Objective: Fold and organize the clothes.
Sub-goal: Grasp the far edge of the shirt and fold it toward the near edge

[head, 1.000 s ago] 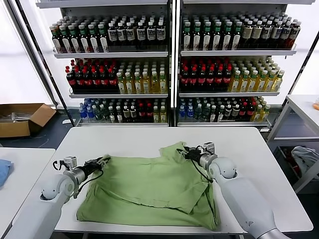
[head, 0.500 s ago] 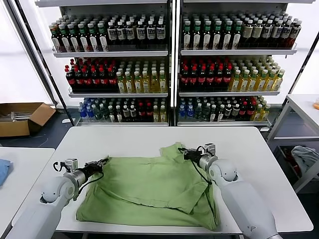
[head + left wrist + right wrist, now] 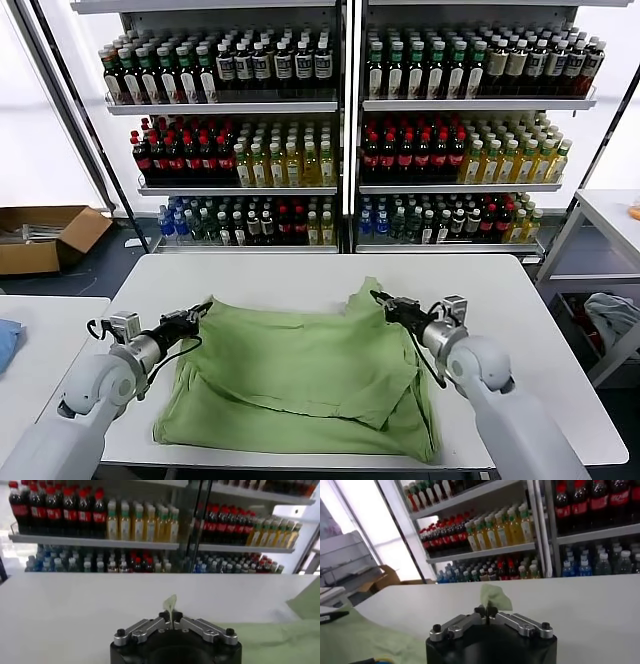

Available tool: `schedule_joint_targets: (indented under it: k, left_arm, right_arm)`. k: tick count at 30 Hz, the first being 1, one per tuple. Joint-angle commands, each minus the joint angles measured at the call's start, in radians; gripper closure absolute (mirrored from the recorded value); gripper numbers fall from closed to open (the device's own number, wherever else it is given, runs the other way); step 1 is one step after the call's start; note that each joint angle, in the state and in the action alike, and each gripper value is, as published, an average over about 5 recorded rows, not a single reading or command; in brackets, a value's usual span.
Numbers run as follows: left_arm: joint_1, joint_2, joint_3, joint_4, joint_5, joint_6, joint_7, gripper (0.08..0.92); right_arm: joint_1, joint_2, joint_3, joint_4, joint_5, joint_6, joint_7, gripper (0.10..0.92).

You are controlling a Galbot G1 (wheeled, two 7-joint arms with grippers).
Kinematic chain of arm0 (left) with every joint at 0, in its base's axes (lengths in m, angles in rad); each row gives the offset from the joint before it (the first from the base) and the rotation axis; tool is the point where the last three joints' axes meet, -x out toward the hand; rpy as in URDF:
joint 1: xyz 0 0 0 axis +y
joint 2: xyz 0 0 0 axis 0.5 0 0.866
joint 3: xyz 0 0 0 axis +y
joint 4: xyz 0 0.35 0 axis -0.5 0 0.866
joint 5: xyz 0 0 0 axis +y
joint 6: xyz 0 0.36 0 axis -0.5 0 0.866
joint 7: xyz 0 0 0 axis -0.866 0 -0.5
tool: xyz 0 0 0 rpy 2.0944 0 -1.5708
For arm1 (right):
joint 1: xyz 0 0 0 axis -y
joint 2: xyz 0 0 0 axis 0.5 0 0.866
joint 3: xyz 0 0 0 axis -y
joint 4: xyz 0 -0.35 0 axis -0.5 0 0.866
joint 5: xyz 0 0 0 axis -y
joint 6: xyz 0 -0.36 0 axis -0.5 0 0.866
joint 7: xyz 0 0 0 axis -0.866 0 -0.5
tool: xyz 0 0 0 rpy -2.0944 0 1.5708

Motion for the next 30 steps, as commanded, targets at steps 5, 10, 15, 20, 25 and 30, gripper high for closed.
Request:
schedule_joint_targets:
  k: [5, 10, 15, 20, 25, 30]
  left_arm:
    - [0.309, 0.007, -0.185, -0.275, -0.021, -0.001, -0.026, 0.91]
    - [0.435, -0.01, -0.215, -0.317, 0.004, -0.004, -0.023, 0.91]
    - [0.527, -0.04, -0.221, -0.333, 0.08, -0.015, 0.012, 0.91]
    - [0.579, -0.087, -0.226, -0.334, 0.195, -0.013, 0.016, 0.91]
    - [0.617, -0.13, -0.269, -0.354, 0.222, 0.01, -0.012, 0.91]
    - [0.631, -0.155, -0.317, -0.378, 0.253, 0.028, -0.032, 0.883]
  right_arm:
    - [-0.46, -0.043, 0.274, 0.382, 0.029, 0.003, 0.003, 0.918]
    - [-0.597, -0.017, 0.314, 0.42, -0.025, 0.013, -0.017, 0.918]
    - [-0.697, -0.006, 0.325, 0.424, -0.094, 0.035, -0.031, 0.918]
    - [-0.731, 0.004, 0.322, 0.387, -0.143, 0.076, -0.02, 0.918]
    - [-0.725, 0.006, 0.329, 0.375, -0.145, 0.099, -0.023, 0.897]
    - [-0.688, -0.011, 0.35, 0.361, -0.123, 0.114, -0.035, 0.775]
